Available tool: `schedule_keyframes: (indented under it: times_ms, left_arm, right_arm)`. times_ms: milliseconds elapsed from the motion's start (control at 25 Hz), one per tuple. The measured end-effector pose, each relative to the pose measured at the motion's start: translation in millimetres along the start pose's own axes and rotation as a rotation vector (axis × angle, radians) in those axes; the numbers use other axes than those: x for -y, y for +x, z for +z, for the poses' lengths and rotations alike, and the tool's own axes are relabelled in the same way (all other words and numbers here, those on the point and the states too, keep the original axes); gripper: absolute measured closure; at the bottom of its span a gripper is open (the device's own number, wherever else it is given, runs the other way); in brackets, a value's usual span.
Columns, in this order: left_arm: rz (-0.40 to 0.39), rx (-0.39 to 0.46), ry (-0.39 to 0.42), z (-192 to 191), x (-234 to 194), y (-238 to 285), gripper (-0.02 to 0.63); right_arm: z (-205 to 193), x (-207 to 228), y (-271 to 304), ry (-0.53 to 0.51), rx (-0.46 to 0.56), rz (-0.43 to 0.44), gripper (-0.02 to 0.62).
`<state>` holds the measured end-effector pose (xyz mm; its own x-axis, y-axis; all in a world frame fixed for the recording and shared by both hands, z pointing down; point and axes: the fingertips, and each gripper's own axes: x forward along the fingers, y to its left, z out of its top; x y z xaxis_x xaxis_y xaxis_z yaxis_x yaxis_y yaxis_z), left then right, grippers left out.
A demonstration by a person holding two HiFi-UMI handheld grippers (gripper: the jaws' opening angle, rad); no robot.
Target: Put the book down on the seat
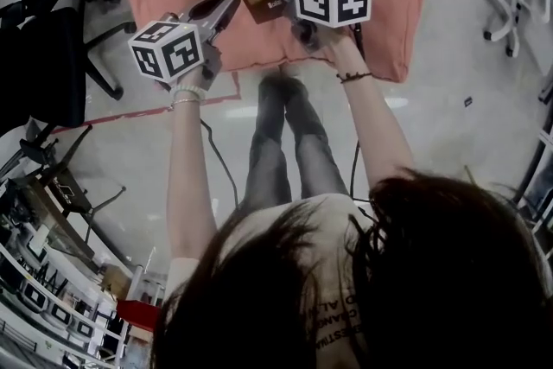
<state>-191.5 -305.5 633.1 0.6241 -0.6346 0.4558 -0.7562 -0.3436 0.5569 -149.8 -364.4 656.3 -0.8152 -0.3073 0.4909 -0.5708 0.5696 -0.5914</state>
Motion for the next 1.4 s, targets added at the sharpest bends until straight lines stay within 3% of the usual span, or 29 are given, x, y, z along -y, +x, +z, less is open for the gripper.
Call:
schedule_keyframes:
  times_ms: [440,1120,1400]
  left_arm:
    - [-0.020,-0.053,-0.031,-31.6,-23.4,3.5,0.617]
    - [-0.036,-0.096,-0.070,-57.0,-33.8,19.9,0.617]
    - [-0.056,-0.132,-0.086,-71.6,-29.0,25.7,0.617]
  right_arm:
    - [-32.2,9.3,34.0,-0.010,-0.056,0.006,0.440]
    - [-48.8,30.4,50.1,0.019,-0.108,-0.004,0.440]
    - [-65.5,37.9,50.2,-0.004,-0.211,-0.041,0.439]
